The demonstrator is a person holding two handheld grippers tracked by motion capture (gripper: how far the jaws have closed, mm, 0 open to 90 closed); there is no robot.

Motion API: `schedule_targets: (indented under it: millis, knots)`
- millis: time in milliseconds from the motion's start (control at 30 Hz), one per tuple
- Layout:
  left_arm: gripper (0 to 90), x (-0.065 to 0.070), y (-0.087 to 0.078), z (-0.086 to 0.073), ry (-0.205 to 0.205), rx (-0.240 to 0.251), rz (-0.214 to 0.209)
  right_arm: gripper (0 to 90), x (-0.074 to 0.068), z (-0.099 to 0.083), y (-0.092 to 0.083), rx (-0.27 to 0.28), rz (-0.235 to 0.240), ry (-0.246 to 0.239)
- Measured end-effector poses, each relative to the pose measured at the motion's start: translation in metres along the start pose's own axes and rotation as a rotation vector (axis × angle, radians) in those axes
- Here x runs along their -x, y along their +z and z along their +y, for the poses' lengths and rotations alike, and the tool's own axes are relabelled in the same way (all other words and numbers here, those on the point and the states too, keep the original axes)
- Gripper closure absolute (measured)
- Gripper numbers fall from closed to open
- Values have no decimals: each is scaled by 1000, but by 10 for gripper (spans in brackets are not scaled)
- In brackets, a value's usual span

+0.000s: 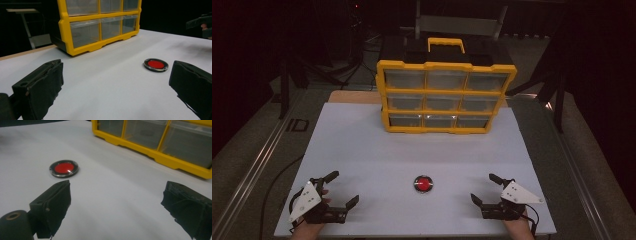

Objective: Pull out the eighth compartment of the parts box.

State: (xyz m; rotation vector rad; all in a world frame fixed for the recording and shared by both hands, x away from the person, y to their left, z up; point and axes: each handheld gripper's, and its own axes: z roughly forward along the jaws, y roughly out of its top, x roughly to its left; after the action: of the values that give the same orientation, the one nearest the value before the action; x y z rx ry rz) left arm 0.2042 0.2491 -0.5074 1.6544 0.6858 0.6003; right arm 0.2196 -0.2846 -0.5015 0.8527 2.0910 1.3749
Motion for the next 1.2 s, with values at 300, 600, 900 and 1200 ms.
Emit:
schedule_targets:
  millis: [300, 600, 900, 1200]
  knots:
    - [1, 5, 3, 2, 21, 4, -1, 80, -2, -1, 1, -9, 0, -10]
    - [1, 6, 2, 2, 25, 8, -3, 88, -5, 1, 0, -13, 9, -53]
    - [1, 6, 1, 2, 24, 18, -8, 83, -10, 8, -4, -23, 21, -77]
    - [1, 7, 0, 2, 25, 15, -12, 83, -16, 19, -7, -14, 9, -135]
